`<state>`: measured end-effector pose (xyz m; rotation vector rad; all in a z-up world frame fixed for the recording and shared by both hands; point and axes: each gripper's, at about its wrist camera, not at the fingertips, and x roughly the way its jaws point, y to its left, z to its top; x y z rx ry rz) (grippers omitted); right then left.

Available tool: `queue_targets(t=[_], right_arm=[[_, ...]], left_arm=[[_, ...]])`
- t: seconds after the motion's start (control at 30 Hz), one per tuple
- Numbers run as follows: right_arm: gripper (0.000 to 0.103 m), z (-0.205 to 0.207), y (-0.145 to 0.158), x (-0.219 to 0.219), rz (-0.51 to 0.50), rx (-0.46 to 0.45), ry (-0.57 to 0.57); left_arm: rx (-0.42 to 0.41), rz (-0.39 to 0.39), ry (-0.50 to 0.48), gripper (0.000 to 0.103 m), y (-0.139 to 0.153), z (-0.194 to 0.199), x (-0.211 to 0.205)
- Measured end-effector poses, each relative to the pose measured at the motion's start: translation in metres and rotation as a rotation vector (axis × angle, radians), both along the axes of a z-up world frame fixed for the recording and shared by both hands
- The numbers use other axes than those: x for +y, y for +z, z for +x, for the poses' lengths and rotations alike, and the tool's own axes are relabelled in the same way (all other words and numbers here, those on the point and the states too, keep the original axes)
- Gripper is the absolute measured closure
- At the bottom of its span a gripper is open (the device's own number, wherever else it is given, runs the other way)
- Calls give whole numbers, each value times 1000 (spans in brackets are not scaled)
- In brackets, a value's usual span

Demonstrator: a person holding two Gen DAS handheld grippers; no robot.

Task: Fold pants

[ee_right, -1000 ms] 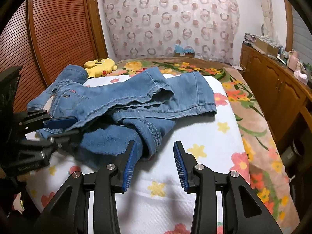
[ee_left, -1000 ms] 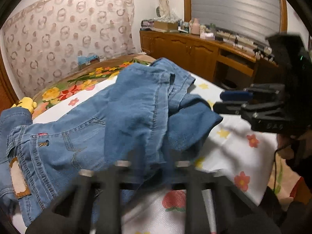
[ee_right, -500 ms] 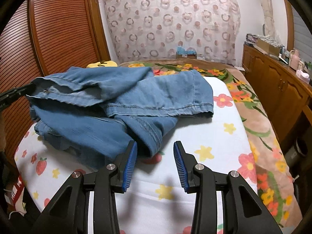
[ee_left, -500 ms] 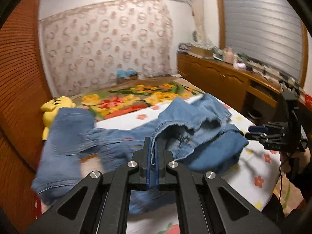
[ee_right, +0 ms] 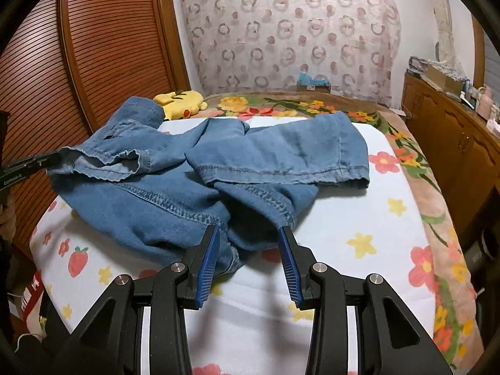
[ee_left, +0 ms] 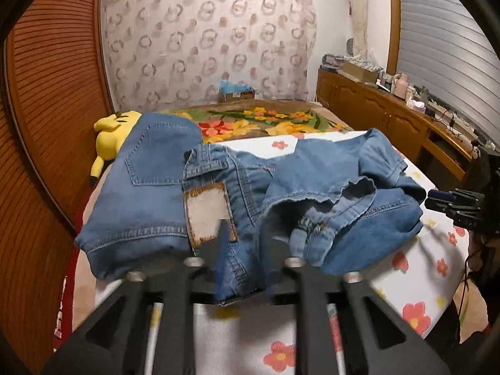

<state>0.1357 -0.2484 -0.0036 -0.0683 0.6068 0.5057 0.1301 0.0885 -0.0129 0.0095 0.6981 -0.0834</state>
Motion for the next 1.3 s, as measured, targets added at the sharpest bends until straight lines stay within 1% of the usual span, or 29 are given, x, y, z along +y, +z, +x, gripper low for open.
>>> queue_targets(t=[0.03,0.07,0.13,0.2,0.23,0.4,0.57,0.63,0.7,0.77,0.83,0.93,0.97,1.0,1.07,1.2,1.3], right_arm=[[63,0,0,-1,-2,0,1],[63,0,0,-1,-3,0,1],[63,0,1,-2,-2,-1,2],[63,0,0,-3,3,-1,3],[62,0,0,-3,7,0,4],[62,0,-8,1,7,6,6],[62,-3,-10,4,-11,-18,2],[62,-6,-12,5,-11,-22,1],[62,-5,-14,4,-7,-20,-2],[62,-6,-16,4,-3,-19,-4],[62,-7,-17,4,-2,-19,-4],[62,-9,-17,4,-1,-21,-3],[62,-9,-17,4,0,-21,-3],[62,-9,-17,4,1,-20,-1],[62,-10,-16,4,-1,-21,3],[62,-8,-15,2,-1,-18,0],[62,-8,-13,1,2,-21,-2]], left_arm=[[-3,1,-1,64,1,1,0],[-9,-1,-3,56,1,0,-2],[-13,-14,-17,54,2,0,-4],[-17,-16,-38,44,3,1,-8],[-20,-15,-50,42,3,2,-15],[-13,-15,-129,42,-1,14,-48],[6,2,-192,42,-6,32,-80],[6,9,-220,46,-7,41,-90],[18,37,-240,56,-9,52,-99],[36,64,-252,61,-12,64,-107],[64,98,-258,64,-17,78,-113],[101,140,-264,81,-26,91,-118],[110,154,-261,90,-28,93,-118],[107,159,-257,92,-28,93,-115],[81,158,-246,93,-22,90,-107],[31,140,-149,93,3,87,-67],[8,131,-83,93,19,89,-35]])
